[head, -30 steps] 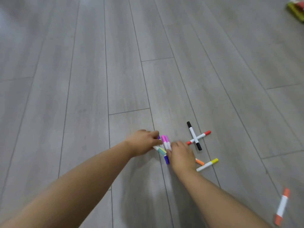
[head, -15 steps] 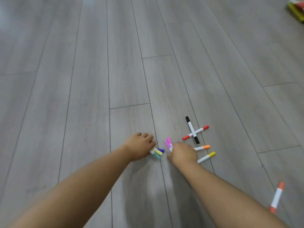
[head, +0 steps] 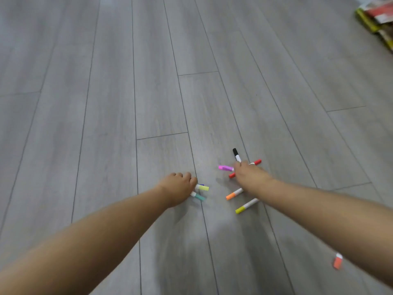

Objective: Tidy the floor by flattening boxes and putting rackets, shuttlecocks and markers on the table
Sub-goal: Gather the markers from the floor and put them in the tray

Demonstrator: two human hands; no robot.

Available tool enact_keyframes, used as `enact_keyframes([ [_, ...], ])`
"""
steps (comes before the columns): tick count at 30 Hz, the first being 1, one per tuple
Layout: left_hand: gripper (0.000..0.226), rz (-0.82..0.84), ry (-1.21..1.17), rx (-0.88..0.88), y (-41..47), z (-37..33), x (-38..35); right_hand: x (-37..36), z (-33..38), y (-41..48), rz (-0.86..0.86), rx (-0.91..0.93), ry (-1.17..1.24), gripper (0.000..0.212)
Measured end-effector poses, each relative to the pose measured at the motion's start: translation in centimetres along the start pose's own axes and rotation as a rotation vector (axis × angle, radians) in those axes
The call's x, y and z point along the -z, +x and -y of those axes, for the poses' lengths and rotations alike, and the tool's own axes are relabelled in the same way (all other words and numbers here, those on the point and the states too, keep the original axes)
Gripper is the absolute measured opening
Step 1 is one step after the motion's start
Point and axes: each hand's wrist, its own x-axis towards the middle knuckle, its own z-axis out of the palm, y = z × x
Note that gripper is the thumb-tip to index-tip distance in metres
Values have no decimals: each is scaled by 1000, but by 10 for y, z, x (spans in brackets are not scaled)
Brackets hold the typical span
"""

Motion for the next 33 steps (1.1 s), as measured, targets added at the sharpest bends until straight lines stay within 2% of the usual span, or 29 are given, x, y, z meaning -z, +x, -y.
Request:
enact_keyframes([
  [5,32,132,45,-114,12,-5,55,15,-76,-40,148,140,44,31],
  [8,33,124,72,-82,37,-12,84,1,-87,-64,108,181,34,20],
  [11,30,86,122,-79,64,-21,91,-26,-98,-85,83,159,64,24],
  [14,26,-31,158,-115,83,-37,86,-63,-126,-117,90,-36,137,25],
  [19,31,-186,159,-260,115,-60,72,-103,-166,-183,141,-312,186,25],
  [24,38,-411,196,-386,135,-65,72,-141,-174,-226,104,-696,444,34],
  [28,56,-397,164,-348,142,-62,66,-170,-158,-227,94,-813,747,32],
  [30,60,-370,119,-289,135,-56,65,-174,-149,-219,79,-840,783,24],
  [33,51,-279,154,-243,125,-46,72,-166,-139,-205,54,-834,762,18],
])
